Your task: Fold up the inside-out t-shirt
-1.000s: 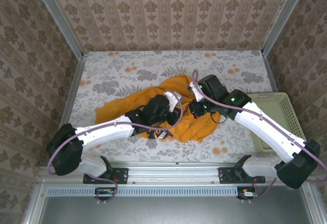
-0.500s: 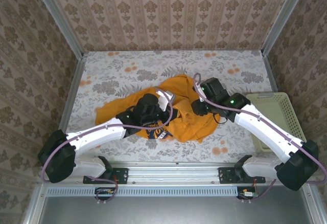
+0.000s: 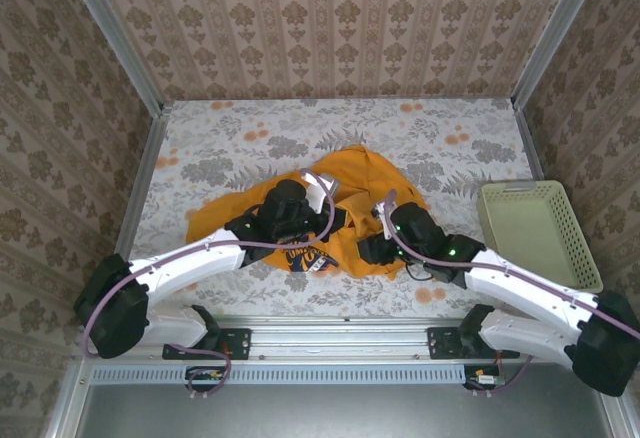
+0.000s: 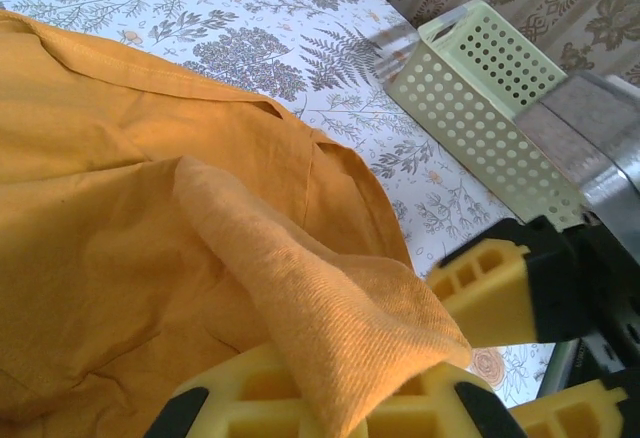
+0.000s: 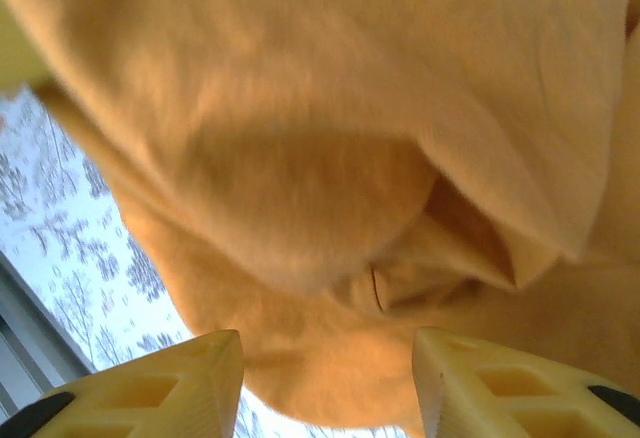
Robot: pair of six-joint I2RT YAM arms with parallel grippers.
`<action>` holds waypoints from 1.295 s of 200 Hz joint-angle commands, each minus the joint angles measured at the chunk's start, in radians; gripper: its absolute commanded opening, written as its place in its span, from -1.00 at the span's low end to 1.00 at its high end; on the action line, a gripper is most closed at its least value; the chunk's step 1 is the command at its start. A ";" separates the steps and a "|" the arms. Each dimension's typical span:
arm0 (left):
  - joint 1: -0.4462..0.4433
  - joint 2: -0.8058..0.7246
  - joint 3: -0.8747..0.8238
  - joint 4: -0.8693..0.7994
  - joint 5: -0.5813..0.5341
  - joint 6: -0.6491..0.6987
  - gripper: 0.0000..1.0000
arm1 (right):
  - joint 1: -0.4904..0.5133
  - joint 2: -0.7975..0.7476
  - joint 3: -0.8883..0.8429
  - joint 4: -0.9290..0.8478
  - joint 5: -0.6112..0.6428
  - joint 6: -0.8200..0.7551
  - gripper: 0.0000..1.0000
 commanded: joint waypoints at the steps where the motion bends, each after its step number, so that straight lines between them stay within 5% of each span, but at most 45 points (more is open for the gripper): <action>1: 0.008 0.000 0.003 0.025 0.023 -0.020 -0.97 | 0.005 0.047 0.030 0.160 0.022 0.031 0.04; 21: 0.008 -0.004 -0.005 0.028 0.021 -0.023 -0.97 | 0.005 0.089 0.075 0.136 0.055 0.004 -0.04; 49: 0.008 -0.017 -0.016 0.005 -0.007 -0.014 -0.96 | 0.005 0.080 0.122 0.041 0.094 -0.025 -0.64; 80: 0.008 -0.028 -0.030 -0.052 -0.075 0.020 -0.93 | 0.005 0.002 0.152 -0.096 0.148 -0.050 -1.00; 128: 0.007 -0.018 -0.013 -0.213 -0.285 0.036 -0.82 | 0.003 -0.025 0.276 -0.288 0.069 -0.066 -1.00; 196: -0.170 -0.146 -0.023 -0.319 -0.550 0.089 -0.22 | -0.007 -0.037 0.374 -0.322 -0.017 -0.058 -1.00; 229: -0.253 -0.214 -0.034 -0.268 -0.550 0.063 -0.23 | -0.008 -0.039 0.376 -0.306 -0.040 -0.048 -1.00; 259: -0.336 -0.163 0.003 -0.204 -0.538 0.051 -0.45 | -0.007 -0.037 0.392 -0.297 -0.050 -0.044 -1.00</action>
